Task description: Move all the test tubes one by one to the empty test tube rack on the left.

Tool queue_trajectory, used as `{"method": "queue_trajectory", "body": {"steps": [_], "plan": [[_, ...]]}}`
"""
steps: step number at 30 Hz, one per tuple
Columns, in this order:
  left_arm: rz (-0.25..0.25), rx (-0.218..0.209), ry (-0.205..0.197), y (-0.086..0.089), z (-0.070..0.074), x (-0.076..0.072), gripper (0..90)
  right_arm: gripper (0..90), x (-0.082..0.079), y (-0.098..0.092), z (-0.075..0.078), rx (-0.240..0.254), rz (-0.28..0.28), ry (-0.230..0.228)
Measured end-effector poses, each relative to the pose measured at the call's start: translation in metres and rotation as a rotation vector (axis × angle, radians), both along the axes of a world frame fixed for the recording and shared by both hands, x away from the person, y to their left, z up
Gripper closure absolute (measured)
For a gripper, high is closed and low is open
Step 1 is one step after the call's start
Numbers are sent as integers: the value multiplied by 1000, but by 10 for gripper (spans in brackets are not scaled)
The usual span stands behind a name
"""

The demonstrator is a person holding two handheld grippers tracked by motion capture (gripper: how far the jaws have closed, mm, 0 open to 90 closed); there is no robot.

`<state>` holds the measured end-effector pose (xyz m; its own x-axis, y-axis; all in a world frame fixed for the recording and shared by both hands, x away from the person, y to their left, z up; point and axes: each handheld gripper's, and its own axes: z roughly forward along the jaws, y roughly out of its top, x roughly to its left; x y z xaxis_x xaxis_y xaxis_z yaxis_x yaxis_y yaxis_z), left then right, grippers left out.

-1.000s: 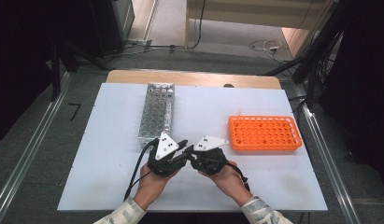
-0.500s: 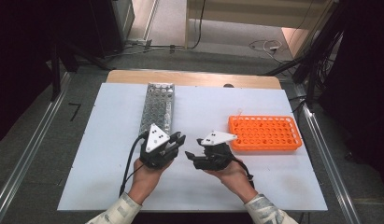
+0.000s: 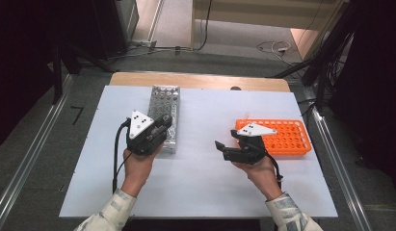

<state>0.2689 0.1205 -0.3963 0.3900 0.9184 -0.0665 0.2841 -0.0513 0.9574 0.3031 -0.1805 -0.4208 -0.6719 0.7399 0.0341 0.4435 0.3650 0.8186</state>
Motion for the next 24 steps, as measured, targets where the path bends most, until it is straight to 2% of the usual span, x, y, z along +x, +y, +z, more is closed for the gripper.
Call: {"method": "queue_trajectory", "body": {"steps": [2,9,12,22,24], "plan": [[19,25,-9,-2,-2,4,756,268,2,-4,1,0,-11,-2],[39,59,23,-6,-17,16,756,270,6,-13,3,12,-43,-12],[42,61,43,-5,-23,19,754,269,8,-16,3,14,-54,-12],[53,118,115,-13,-44,22,744,268,14,-24,0,2,-93,-9],[51,124,125,-14,-46,22,712,268,15,-25,0,-4,-99,-10]]}}
